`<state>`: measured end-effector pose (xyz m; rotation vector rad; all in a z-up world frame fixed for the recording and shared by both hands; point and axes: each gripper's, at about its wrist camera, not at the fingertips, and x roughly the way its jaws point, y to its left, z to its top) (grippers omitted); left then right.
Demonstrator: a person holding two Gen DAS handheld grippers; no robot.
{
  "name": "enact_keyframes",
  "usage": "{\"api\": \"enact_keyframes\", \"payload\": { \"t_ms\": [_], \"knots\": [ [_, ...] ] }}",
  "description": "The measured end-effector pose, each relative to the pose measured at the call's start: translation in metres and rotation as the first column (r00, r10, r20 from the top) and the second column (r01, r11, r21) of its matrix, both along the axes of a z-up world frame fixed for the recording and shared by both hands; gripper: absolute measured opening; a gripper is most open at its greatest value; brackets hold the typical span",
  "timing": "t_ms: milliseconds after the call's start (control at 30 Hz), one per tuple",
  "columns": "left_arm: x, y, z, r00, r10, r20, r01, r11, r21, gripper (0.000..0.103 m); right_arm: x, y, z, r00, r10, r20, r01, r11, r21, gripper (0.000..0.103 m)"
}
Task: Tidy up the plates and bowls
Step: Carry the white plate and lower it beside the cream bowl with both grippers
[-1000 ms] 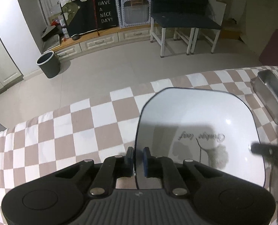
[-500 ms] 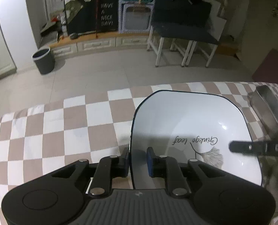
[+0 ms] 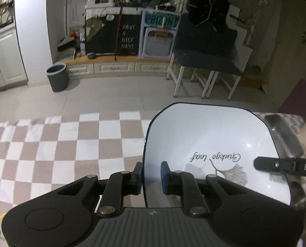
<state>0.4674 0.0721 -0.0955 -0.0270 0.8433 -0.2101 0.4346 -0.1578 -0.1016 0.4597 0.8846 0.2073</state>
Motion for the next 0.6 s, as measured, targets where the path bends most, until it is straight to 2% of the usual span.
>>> {"api": "enact_keyframes", "payload": {
  "t_ms": [133,267,400,600],
  "knots": [
    [-0.032,-0.007,0.038,0.999,-0.008,0.053,0.008,1.000,-0.010,0.019,-0.022,-0.012,0.031,0.999,0.008,0.037,-0.009,1.000,0.017,0.013],
    [-0.084,-0.017,0.071,0.992,0.007,0.125,-0.004,1.000,-0.026,0.019,-0.065,-0.028,0.066,0.996,0.019,0.090,-0.020,1.000,0.013,0.013],
    [-0.133,-0.029,0.099,0.991,0.025,0.130,-0.019,0.999,-0.049,0.019,-0.110,-0.039,0.097,0.991,0.025,0.133,-0.025,1.000,-0.003,0.012],
    [-0.207,-0.054,0.127,0.990,0.008,0.144,-0.006,1.000,-0.017,0.019,-0.173,-0.056,0.119,0.991,0.007,0.136,-0.006,1.000,-0.008,0.012]
  ]
}}
